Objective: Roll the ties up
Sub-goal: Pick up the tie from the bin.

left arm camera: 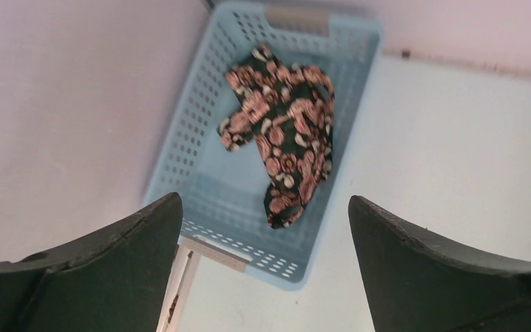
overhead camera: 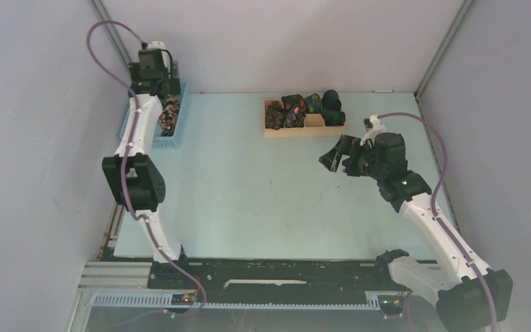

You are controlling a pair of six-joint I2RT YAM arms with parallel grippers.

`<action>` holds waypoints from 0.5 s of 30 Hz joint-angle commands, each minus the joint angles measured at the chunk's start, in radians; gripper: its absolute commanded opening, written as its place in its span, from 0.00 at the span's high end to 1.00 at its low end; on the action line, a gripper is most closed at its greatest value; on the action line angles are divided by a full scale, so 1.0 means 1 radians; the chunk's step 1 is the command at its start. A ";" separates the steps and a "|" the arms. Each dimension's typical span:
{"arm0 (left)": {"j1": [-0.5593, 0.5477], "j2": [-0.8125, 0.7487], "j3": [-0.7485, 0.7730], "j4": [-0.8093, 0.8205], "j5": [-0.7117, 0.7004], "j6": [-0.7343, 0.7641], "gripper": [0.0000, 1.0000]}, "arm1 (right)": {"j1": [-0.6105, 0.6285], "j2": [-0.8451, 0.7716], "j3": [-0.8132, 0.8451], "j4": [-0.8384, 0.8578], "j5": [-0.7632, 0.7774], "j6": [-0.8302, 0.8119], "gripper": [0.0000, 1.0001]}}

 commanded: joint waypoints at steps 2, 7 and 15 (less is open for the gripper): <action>0.064 -0.043 0.015 0.047 0.027 -0.106 0.04 | 0.010 -0.043 0.017 0.038 -0.010 -0.008 0.00; 0.124 0.053 0.102 -0.024 0.122 -0.207 0.05 | 0.039 -0.053 0.017 0.023 0.018 -0.027 0.00; 0.157 0.240 0.264 -0.102 0.183 -0.278 0.05 | 0.051 -0.071 0.017 -0.019 0.049 -0.053 0.00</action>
